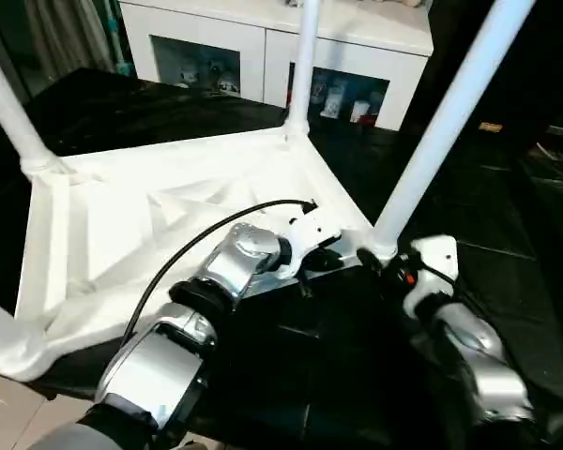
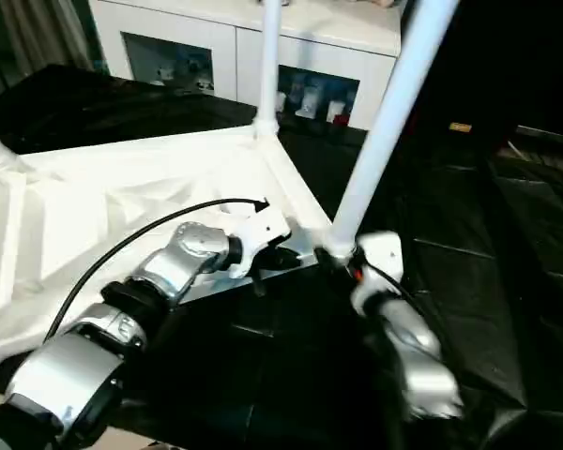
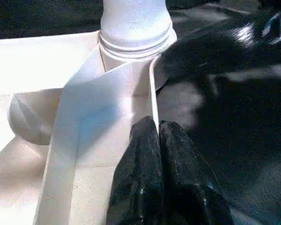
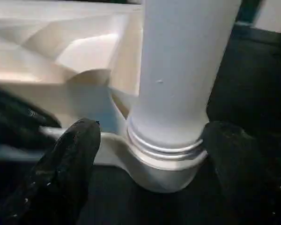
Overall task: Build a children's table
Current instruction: Rotate leg to tighten
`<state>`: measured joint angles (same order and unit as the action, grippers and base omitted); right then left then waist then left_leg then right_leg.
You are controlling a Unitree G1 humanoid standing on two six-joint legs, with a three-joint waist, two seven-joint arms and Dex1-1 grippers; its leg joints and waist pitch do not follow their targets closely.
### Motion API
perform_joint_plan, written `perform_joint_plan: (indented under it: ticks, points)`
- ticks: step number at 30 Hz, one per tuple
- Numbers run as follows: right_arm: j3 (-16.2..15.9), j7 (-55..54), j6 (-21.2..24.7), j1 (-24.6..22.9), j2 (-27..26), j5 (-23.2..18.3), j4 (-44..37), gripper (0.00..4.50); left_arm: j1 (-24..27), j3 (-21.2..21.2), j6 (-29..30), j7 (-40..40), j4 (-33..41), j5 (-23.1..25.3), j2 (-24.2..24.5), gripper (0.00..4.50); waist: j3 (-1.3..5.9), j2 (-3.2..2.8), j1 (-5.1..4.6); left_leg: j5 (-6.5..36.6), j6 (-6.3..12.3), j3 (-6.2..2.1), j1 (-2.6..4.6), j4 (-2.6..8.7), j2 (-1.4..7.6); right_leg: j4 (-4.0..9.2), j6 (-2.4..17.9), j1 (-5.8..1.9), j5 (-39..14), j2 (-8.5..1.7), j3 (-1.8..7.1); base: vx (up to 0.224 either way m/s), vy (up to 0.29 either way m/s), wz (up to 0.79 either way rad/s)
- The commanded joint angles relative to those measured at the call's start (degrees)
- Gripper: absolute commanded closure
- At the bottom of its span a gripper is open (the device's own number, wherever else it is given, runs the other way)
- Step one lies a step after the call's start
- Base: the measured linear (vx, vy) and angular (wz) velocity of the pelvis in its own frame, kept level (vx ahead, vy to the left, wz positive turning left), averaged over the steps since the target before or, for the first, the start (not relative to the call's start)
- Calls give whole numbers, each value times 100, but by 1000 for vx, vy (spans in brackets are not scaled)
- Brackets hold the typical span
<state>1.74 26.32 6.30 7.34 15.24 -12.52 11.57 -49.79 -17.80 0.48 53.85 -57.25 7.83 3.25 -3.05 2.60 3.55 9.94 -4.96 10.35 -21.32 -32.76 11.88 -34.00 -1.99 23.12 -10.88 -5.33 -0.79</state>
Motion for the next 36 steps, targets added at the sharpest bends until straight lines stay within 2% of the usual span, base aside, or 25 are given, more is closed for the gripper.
perform_joint_plan:
  ticks: [1,3,6,8,9,11,12,14,17,18,23,29,36]
  points:
    - [-25,436,186,-93,207,-231,-334,71,153,-98,-199,450,-4,-57,22,450,324,23,51,1373,532,22,51,370,75,387,1380,-293,-589,-175,90,0,0,0]
    - [-88,971,314,-219,488,-419,-533,71,288,-193,-261,1112,225,-175,120,450,328,44,49,1403,495,15,36,372,82,387,1354,-295,-689,-177,92,0,0,0]
    - [-227,1499,469,-289,761,-475,-665,71,450,-320,-247,1808,521,-311,244,450,338,28,69,1334,511,19,55,365,98,363,1448,-273,-571,-174,91,0,0,0]
    - [-355,1863,549,-282,961,-479,-660,71,535,-401,-207,2076,697,-334,328,450,345,76,114,1220,565,32,57,348,108,339,1515,-284,-407,-175,94,0,0,0]
    - [-408,1982,588,-257,1029,-471,-622,71,548,-417,-212,2094,720,-319,352,450,349,89,155,1141,603,40,65,336,112,319,1538,-282,-290,-177,94,0,0,0]
    - [-508,2136,603,-217,1150,-410,-563,71,552,-411,-239,2109,713,-308,373,450,354,77,187,1035,646,45,64,322,106,300,1557,-277,-178,-183,94,0,0,0]
    - [-572,2232,599,-179,1221,-359,-506,71,556,-398,-245,2123,717,-300,388,450,351,125,189,983,647,39,43,323,97,292,1529,-298,-203,-186,84,0,0,0]
    - [-667,2398,567,-87,1325,-258,-374,71,589,-370,-214,2172,796,-289,431,450,346,101,183,1060,630,40,49,319,96,308,1509,-285,-371,-197,83,0,0,0]
    - [-662,2435,553,11,1325,-228,-250,71,624,-360,-161,2212,890,-292,468,450,349,142,172,1105,594,38,43,321,94,321,1438,-282,-617,-205,81,0,0,0]
    - [-655,2463,558,47,1327,-235,-211,71,641,-358,-132,2240,940,-294,483,450,357,135,178,1068,598,36,49,316,99,310,1445,-281,-587,-209,83,0,0,0]
    - [-611,2563,573,210,1361,-310,-87,121,679,-343,-107,2246,991,-292,521,450,369,143,166,863,687,47,39,290,82,274,1519,-291,-262,-184,77,0,0,0]
    - [-555,2680,544,170,1384,-340,-66,171,680,-334,-85,2244,995,-285,515,450,374,133,171,870,689,46,45,282,83,269,1542,-293,-260,-182,77,0,0,0]
    - [-560,2771,530,128,1410,-342,-38,181,668,-332,-59,2250,989,-277,506,450,378,123,175,954,663,45,53,276,83,269,1583,-294,-304,-181,77,0,0,0]
